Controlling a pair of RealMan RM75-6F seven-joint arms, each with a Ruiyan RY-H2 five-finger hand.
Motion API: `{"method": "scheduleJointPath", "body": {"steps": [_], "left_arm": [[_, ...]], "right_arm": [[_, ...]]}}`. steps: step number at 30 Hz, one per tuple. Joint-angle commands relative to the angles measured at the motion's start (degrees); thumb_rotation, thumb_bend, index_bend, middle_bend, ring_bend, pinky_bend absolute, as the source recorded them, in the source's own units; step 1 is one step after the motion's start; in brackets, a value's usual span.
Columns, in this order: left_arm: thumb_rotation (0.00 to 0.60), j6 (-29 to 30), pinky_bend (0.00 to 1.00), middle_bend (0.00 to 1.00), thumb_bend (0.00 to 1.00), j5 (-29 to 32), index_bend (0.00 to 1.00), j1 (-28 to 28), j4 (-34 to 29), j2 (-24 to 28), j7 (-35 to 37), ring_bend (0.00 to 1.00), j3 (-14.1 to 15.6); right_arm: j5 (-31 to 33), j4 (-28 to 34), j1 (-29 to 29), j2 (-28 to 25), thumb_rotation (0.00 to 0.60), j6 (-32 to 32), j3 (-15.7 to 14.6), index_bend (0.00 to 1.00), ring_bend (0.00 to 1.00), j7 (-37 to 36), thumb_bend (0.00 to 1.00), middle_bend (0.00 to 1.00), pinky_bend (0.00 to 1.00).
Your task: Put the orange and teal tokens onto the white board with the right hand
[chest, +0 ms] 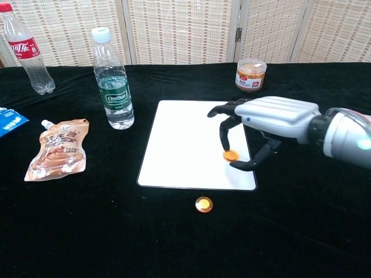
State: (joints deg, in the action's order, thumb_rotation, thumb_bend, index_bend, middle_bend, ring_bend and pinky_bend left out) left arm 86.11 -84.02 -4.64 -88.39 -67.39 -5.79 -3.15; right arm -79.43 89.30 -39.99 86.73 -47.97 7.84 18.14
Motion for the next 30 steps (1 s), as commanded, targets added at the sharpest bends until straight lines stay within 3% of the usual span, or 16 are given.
{"method": "scheduleJointPath", "body": {"steps": [1, 13, 18, 24, 27, 30], "left_arm": [[0.600, 0.2, 0.00, 0.03, 0.17, 0.1, 0.10, 0.2, 0.2, 0.1, 0.3, 0.02, 0.1], [0.600, 0.2, 0.00, 0.03, 0.17, 0.2, 0.10, 0.7, 1.2, -0.3, 1.0, 0.02, 0.4], [0.600, 0.3, 0.00, 0.03, 0.17, 0.1, 0.10, 0.8, 1.4, -0.4, 1.3, 0.02, 0.4], [0.600, 0.3, 0.00, 0.03, 0.17, 0.0, 0.10, 0.9, 1.4, -0.3, 1.4, 0.02, 0.4], [0.600, 0.6, 0.00, 0.03, 0.17, -0.4, 0.10, 0.8, 1.0, -0.1, 1.2, 0.02, 0.4], [0.600, 0.8, 0.00, 0.03, 0.17, -0.8, 0.10, 0.8, 0.4, 0.0, 0.8, 0.02, 0.4]], "right_arm": [[4.1, -1.9, -3.0, 3.4, 0.475, 2.5, 1.8, 0.49, 0.00, 4.5, 0.43, 0.09, 0.00], [13.7, -7.7, -8.2, 10.1, 0.474, 3.9, 3.2, 0.40, 0.00, 12.0, 0.43, 0.05, 0.00], [14.3, -6.3, -8.3, 9.3, 0.474, 2.9, 2.3, 0.12, 0.00, 12.5, 0.43, 0.02, 0.00], [6.0, -0.3, -6.0, 3.4, 0.479, 0.0, -1.6, 0.08, 0.00, 7.3, 0.43, 0.02, 0.00], [1.1, 2.1, -5.2, -0.2, 0.584, -0.4, -4.1, 0.08, 0.00, 4.2, 0.43, 0.02, 0.00], [-2.6, 3.6, -5.0, -3.2, 0.600, -0.6, -6.4, 0.08, 0.00, 4.2, 0.43, 0.00, 0.00]]}}
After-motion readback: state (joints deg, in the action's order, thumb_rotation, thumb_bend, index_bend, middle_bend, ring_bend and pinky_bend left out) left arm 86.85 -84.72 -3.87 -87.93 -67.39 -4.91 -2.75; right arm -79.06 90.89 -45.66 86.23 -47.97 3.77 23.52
